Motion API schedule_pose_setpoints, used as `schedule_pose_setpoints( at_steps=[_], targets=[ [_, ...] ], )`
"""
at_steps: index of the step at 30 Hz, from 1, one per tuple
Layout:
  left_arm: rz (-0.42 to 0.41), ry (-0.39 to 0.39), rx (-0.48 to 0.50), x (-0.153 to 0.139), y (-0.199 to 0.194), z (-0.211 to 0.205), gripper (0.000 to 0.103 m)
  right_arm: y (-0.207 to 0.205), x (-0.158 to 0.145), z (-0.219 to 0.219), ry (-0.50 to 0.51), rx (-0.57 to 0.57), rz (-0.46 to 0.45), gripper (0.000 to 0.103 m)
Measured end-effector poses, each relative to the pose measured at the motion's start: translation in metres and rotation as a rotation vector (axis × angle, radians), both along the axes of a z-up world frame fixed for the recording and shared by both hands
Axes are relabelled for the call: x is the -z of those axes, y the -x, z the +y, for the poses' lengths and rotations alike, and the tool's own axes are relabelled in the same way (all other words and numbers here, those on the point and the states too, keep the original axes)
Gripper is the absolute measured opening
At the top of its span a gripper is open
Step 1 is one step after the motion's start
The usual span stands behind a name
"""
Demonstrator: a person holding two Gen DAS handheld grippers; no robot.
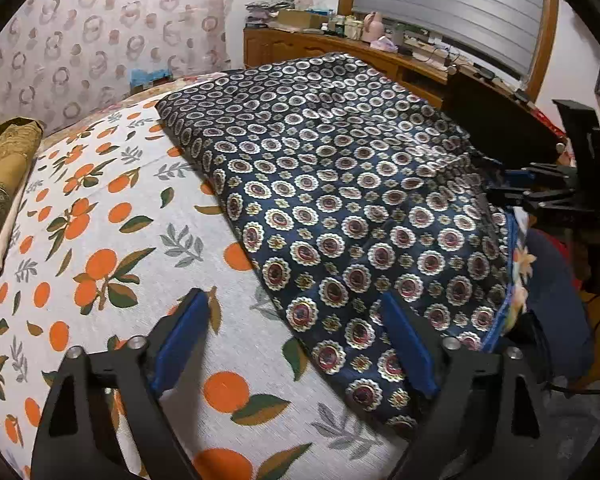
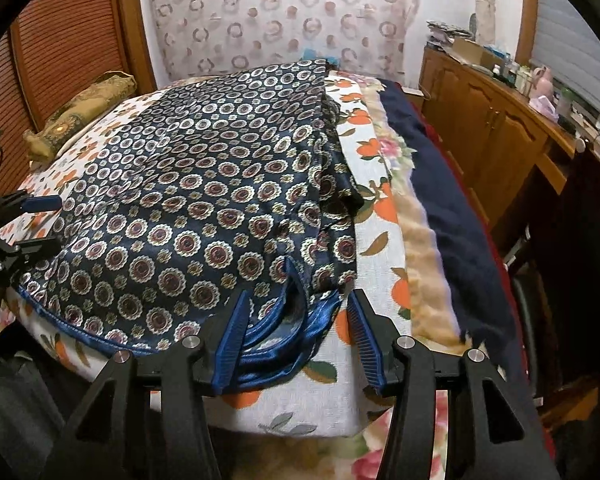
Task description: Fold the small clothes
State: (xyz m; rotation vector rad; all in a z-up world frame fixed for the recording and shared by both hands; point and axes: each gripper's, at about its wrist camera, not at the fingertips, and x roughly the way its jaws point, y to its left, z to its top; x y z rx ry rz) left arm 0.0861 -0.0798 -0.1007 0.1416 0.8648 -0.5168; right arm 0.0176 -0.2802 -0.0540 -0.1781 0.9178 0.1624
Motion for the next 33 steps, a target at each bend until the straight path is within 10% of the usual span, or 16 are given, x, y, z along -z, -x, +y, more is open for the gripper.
schedule_pose_setpoints(
  at_steps=[18,33],
  targets=[
    [0.033,0.101,0.050,-0.003,0.008,0.004,0.008,0.005,0.001,0.006,-0.041,-0.049,0.012,0.004],
    [-0.168,0.250,0.002,-0.075,-0.004,0.012,0.004,0.005,-0.055,0.009,-0.192,-0.046,-0.239,0.003]
  ],
)
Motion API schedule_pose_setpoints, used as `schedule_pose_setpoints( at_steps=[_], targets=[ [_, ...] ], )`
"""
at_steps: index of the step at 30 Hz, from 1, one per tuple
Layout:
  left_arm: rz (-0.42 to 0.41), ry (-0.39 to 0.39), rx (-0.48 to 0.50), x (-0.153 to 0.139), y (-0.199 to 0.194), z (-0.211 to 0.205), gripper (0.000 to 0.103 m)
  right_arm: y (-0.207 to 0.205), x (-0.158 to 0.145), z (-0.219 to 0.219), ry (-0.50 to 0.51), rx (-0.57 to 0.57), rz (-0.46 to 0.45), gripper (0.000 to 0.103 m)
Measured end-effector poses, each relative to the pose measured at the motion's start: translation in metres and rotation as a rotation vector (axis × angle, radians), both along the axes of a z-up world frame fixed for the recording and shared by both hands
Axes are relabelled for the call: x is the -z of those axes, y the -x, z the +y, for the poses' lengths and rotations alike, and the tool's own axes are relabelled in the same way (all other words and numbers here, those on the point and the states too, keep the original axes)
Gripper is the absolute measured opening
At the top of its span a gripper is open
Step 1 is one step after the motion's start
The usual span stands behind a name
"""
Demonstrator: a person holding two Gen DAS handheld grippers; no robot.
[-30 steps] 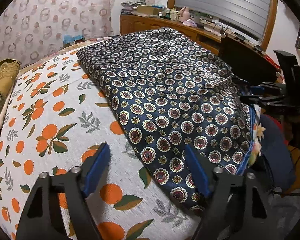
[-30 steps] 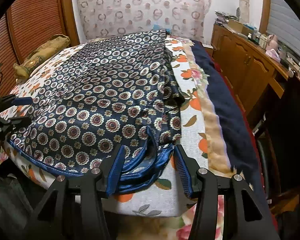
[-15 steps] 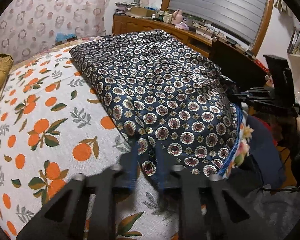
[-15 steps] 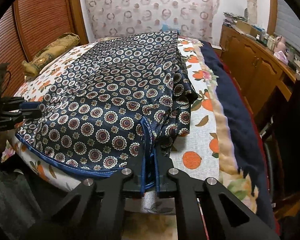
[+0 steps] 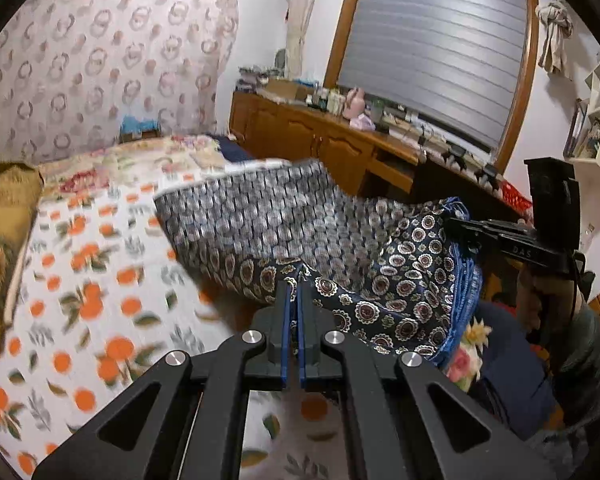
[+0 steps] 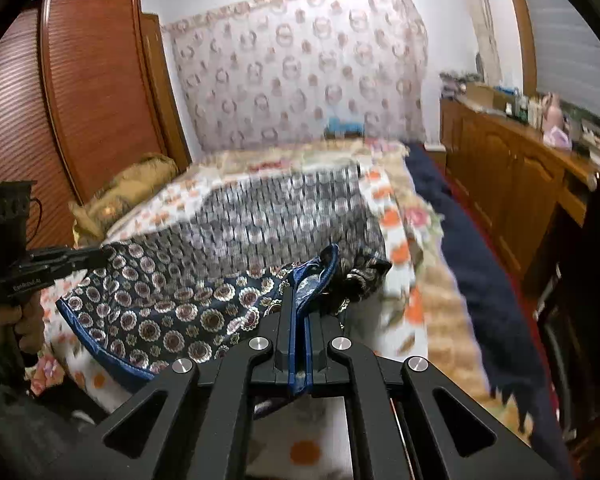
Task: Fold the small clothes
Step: 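Grasp the robe hem with both grippers and lift it toward the collar, then lower the folded hem onto the robe and open both grippers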
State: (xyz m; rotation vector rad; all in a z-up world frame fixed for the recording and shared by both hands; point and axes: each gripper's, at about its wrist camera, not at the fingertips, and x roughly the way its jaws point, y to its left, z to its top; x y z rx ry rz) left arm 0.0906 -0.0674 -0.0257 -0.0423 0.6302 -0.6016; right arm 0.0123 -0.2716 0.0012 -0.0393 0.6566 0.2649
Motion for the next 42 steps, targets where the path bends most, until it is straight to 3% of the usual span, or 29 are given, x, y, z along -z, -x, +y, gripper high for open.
schedule_pose_setpoints(
  at_steps=[5,11,21,28,32,34,37,39,40,42],
  targets=[
    [-0.027,0.013,-0.025,-0.018,-0.027,0.006,0.004,-0.022,-0.022,0.003,0.001,-0.020,-0.063,0.002],
    [0.001,0.035,-0.067,-0.022,-0.072,0.018,0.004,-0.072,-0.032,0.008,0.022,-0.047,-0.073,0.002],
    [0.098,-0.013,-0.123,0.011,-0.152,0.023,0.004,-0.152,0.000,0.010,0.070,-0.060,-0.002,0.003],
    [0.150,-0.005,-0.132,0.022,-0.177,0.024,0.004,-0.195,0.007,0.008,0.058,-0.032,0.044,0.003],
    [0.131,-0.001,-0.131,0.019,-0.179,0.022,0.004,-0.194,-0.002,0.009,0.039,-0.012,0.032,0.017],
    [0.118,-0.005,-0.121,0.017,-0.175,0.021,0.005,-0.193,-0.005,0.010,0.063,0.010,0.019,0.039],
    [0.083,-0.027,-0.138,0.011,-0.171,0.022,0.027,-0.184,-0.012,0.011,0.083,0.025,-0.007,0.051],
    [0.064,-0.027,-0.139,0.008,-0.167,0.024,0.047,-0.178,-0.013,0.010,0.075,0.020,0.004,0.053],
    [0.063,-0.024,-0.139,0.006,-0.165,0.028,0.052,-0.174,-0.014,0.009,0.078,0.020,0.007,0.054],
    [0.062,-0.013,-0.139,0.004,-0.162,0.035,0.078,-0.168,-0.012,0.007,0.095,0.018,0.009,0.054]
  ],
)
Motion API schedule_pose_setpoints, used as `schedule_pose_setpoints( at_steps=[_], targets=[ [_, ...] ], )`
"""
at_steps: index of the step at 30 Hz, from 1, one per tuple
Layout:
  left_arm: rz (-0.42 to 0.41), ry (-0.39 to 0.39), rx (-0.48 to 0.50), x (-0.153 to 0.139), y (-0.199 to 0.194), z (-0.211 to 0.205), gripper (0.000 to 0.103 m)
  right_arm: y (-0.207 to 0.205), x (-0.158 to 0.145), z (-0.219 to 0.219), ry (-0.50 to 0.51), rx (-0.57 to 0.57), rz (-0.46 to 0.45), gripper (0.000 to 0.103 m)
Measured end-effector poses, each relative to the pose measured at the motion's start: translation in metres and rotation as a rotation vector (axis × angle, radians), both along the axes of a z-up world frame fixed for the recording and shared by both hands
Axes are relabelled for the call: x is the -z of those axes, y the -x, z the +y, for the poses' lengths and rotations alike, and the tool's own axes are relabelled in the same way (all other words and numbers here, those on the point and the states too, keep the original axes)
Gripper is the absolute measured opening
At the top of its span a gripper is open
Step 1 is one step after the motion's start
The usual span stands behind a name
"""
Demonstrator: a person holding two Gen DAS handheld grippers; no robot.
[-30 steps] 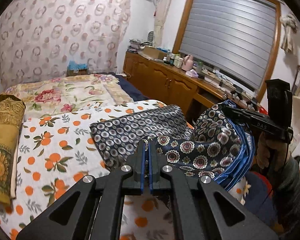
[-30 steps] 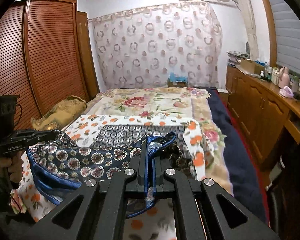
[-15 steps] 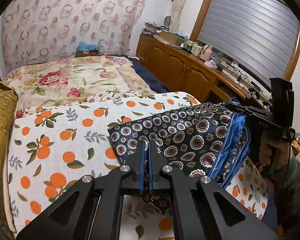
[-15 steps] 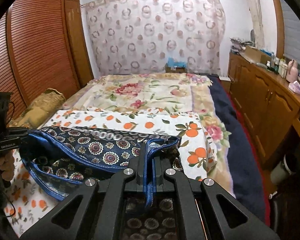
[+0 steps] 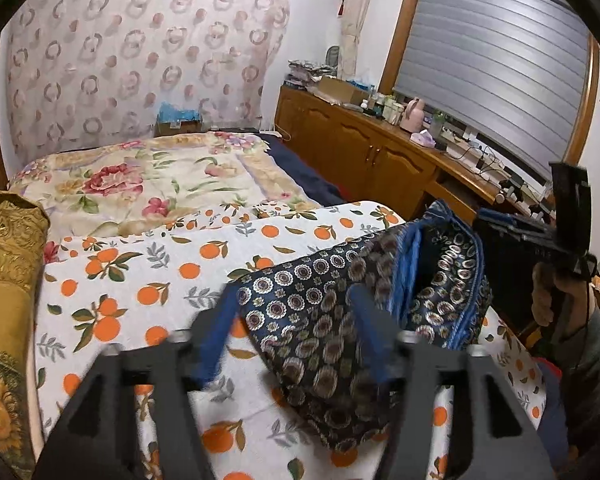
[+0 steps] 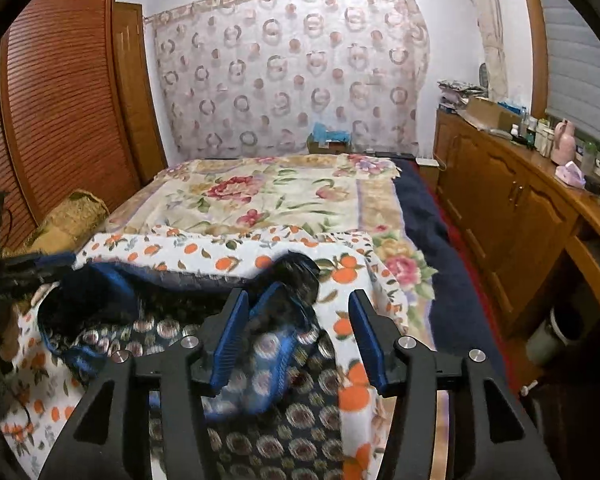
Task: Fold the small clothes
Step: 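Lower the folded hem onto the robe and open both grippers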
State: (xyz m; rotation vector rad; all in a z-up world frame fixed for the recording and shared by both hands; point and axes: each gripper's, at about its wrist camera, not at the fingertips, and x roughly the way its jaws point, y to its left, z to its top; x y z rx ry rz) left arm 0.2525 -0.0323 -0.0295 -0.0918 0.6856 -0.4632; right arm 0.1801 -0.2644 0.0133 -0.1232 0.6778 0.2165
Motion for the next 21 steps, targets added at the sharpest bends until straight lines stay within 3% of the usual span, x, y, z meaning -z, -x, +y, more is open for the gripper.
schedule_pose_setpoints(
  at_steps=[2,10,16,21],
  targets=[
    [-0.001,0.004,-0.003,0.000,0.007,0.008,0.083,0.005,0.002,-0.001,0.020,-0.009,0.007,0.055],
    [0.079,-0.048,-0.042,0.026,0.018,0.026,0.083,0.022,0.009,-0.008,0.112,-0.006,0.077,0.055],
    [0.107,-0.082,-0.036,0.036,0.015,0.022,0.083,0.009,0.013,0.011,0.147,-0.079,0.114,0.055],
    [0.133,-0.088,-0.046,0.043,0.009,0.022,0.083,-0.015,0.002,0.025,0.146,-0.128,0.087,0.055]
  ],
)
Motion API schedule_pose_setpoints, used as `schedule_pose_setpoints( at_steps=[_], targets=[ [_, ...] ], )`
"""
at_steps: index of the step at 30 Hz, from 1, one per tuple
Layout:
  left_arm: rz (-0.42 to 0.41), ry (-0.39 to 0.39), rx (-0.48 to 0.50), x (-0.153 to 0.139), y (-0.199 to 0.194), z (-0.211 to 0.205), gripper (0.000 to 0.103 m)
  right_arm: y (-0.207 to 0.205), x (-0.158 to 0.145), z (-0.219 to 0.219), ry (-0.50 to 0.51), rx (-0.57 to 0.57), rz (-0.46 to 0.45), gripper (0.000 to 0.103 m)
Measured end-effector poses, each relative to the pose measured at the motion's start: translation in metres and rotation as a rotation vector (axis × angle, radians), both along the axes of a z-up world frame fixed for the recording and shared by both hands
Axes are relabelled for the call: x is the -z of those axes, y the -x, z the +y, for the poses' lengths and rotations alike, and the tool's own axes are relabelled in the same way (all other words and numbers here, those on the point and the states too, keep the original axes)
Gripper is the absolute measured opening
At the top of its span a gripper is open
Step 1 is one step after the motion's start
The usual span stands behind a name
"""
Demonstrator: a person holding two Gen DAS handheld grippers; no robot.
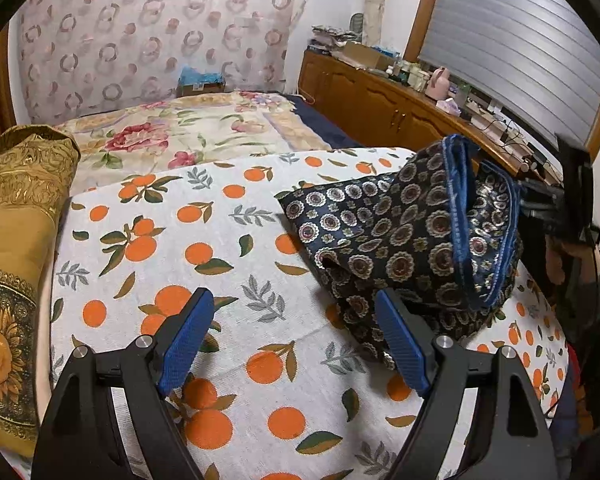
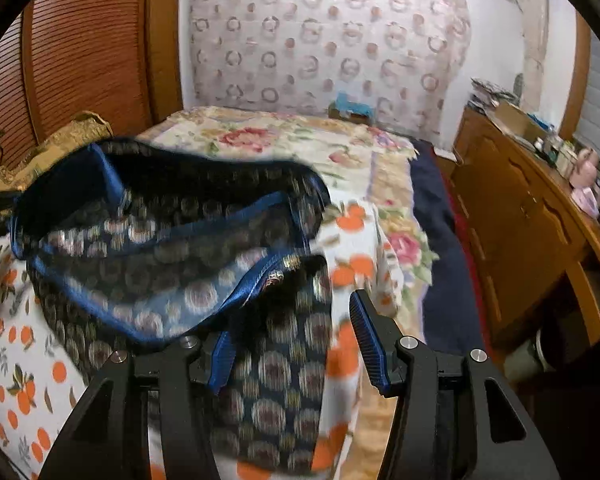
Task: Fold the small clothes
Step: 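Lower the folded hem onto the robe and open both grippers, then grasp the folded robe's blue-piped edge with both grippers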
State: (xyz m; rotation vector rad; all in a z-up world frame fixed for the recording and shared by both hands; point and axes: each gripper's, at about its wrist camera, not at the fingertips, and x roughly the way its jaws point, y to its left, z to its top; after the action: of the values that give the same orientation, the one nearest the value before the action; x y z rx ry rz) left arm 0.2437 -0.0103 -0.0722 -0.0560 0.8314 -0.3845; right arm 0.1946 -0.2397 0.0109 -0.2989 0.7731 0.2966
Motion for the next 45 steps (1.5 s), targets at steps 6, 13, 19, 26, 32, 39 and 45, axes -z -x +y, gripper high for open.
schedule_pose_setpoints(
  at_steps=[6,13,19,26,32,39,45],
  targets=[
    [0.018,-0.010,0.004,0.003,-0.007,-0.004,0.083,-0.033,-0.012,0.005,-0.106,-0.066,-0.005,0.027],
    [0.033,-0.013,0.015,0.005,-0.015,-0.009,0.083,-0.063,-0.013,-0.005,-0.144,0.023,0.009,0.005],
    [0.024,-0.017,0.042,-0.001,-0.032,-0.020,0.083,-0.054,-0.008,0.005,-0.116,0.096,0.015,0.005],
    [0.042,-0.025,0.048,0.000,-0.063,-0.026,0.083,-0.036,-0.016,0.002,-0.131,0.139,0.003,0.040],
    [0.092,-0.001,0.046,0.012,-0.082,-0.027,0.083,-0.021,-0.012,0.005,-0.137,0.127,0.028,0.057],
    [0.123,0.019,0.074,0.019,-0.090,-0.035,0.065,-0.020,-0.001,0.010,-0.122,0.124,0.083,0.057],
    [0.166,0.093,0.142,0.021,-0.098,-0.043,0.012,-0.032,0.003,0.003,-0.130,0.141,0.122,0.061]
  ],
)
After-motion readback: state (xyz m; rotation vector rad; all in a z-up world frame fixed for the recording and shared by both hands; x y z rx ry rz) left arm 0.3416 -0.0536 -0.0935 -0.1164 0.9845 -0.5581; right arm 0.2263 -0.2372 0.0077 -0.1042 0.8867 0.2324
